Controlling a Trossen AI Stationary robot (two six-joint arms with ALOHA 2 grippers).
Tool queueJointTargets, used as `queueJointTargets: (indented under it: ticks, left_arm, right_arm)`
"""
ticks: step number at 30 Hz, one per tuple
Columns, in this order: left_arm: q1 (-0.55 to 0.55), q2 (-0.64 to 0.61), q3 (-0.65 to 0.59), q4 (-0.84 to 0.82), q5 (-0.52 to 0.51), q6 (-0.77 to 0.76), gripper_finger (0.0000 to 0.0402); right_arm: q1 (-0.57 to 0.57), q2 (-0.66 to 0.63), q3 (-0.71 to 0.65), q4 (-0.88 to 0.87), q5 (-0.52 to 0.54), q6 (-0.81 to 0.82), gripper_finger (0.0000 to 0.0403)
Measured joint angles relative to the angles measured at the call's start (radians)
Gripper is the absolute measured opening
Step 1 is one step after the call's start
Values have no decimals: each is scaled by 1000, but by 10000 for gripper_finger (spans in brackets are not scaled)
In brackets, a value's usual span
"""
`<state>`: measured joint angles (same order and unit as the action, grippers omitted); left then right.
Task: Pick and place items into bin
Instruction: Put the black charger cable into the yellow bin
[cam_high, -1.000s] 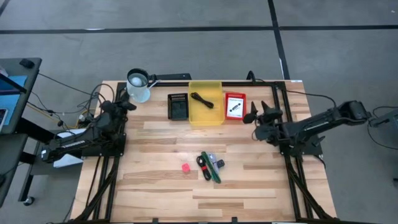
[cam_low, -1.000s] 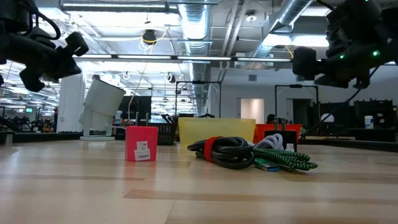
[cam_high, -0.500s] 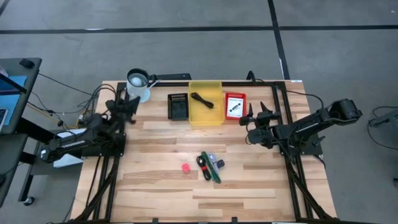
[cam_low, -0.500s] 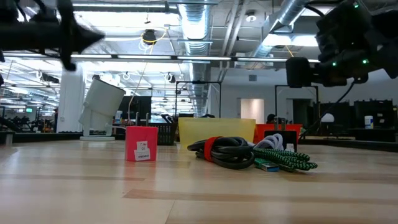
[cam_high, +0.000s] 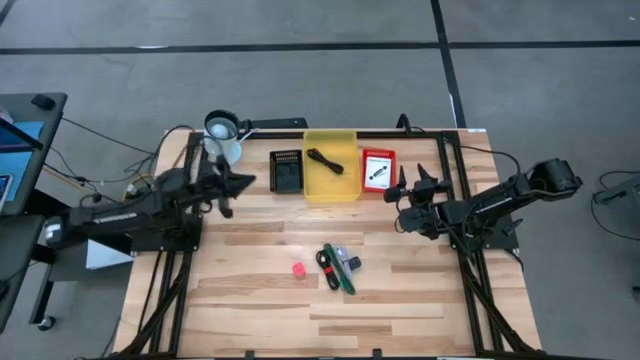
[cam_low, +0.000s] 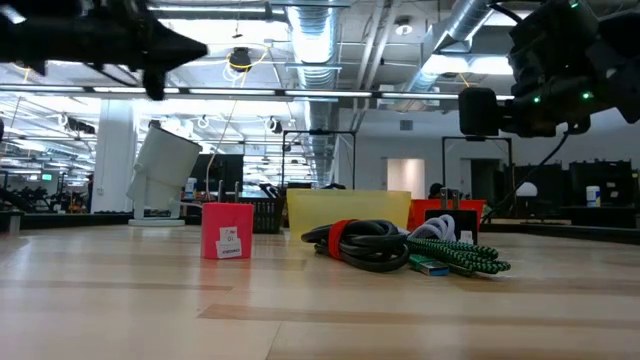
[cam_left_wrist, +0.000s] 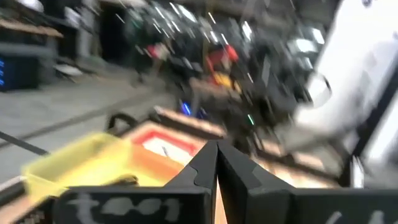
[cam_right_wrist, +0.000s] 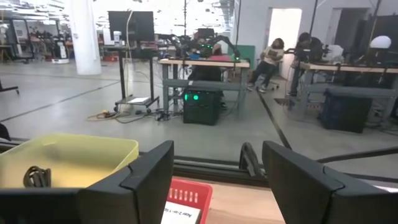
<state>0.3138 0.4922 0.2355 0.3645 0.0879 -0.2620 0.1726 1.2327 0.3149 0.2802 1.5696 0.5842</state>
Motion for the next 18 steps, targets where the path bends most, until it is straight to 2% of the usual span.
queueJointTargets:
  ticks: [6,10,18]
  left_arm:
    - [0,280,114,4,159,225,0]
    - [0,417,174,-1,185,395,0]
    - [0,588,324,-76,273,496,0]
  right_arm:
    - [-7,0,0,-1,0,0,240]
    - [-6,0,0,-1,-4,0,240]
    - [-5,0,0,-9,-72,0,240]
